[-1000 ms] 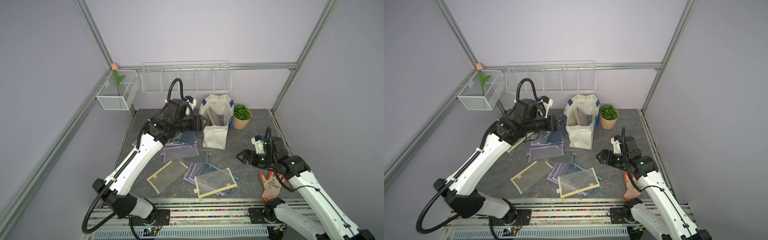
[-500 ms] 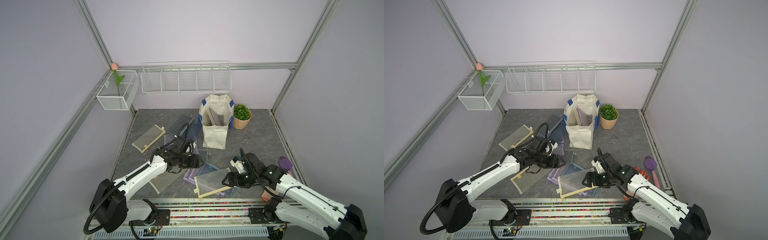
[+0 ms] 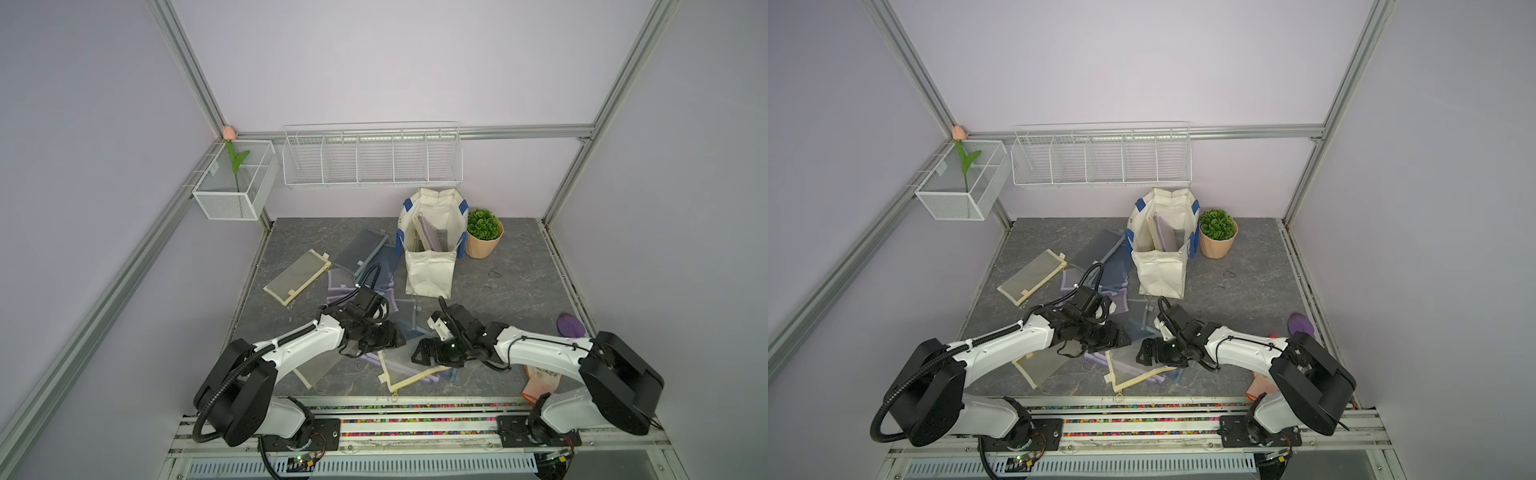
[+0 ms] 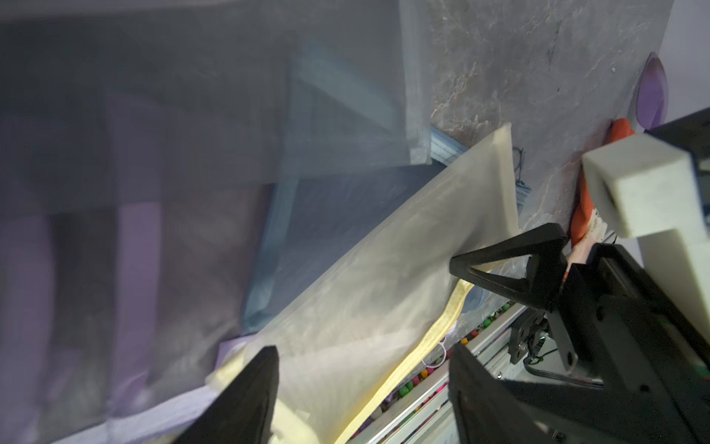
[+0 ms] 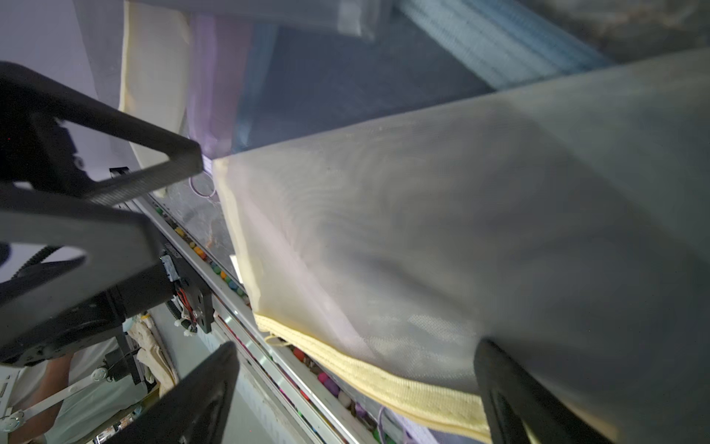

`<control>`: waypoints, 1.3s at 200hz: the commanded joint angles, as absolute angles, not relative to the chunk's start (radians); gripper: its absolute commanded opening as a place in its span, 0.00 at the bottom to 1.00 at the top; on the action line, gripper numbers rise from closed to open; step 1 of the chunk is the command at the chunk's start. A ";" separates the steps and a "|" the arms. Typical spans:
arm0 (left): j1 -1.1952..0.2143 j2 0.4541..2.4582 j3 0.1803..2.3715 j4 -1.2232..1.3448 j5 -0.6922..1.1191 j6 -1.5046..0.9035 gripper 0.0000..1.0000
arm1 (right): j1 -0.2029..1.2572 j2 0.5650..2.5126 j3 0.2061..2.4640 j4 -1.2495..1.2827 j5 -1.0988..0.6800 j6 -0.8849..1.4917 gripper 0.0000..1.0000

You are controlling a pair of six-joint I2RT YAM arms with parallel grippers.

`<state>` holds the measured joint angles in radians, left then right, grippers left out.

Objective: Put the pencil pouch into the canvas bag
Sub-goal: Adjust the pencil pouches at the pencil pouch, then pick up the pencil pouch.

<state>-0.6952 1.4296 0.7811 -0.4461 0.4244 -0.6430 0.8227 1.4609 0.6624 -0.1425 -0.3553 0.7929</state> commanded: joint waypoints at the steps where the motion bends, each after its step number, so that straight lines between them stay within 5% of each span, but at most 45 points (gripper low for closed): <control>1: -0.701 1.490 0.773 -0.363 0.432 -0.665 0.69 | 0.784 1.512 0.650 -0.160 -0.297 0.781 0.98; 72: -0.705 1.539 0.814 -0.367 0.469 -0.641 0.63 | 0.577 1.478 0.671 -0.260 -0.345 0.635 0.99; 147: -0.706 1.618 0.997 -0.438 0.472 -0.530 0.48 | 0.569 1.309 0.719 -0.369 -0.349 0.691 0.98; 195: -0.730 1.729 1.072 -0.410 0.495 -0.505 0.48 | 0.565 1.224 0.620 -0.354 -0.360 0.793 0.99; 260: -0.757 1.796 1.045 -0.360 0.529 -0.501 0.52 | 0.557 1.350 0.573 -0.208 -0.386 0.798 0.98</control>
<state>-0.7429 1.7836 1.0496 -0.3939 0.5011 -0.5198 0.5625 1.2934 0.5850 -0.2943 -0.3653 0.7807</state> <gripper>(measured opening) 0.515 0.983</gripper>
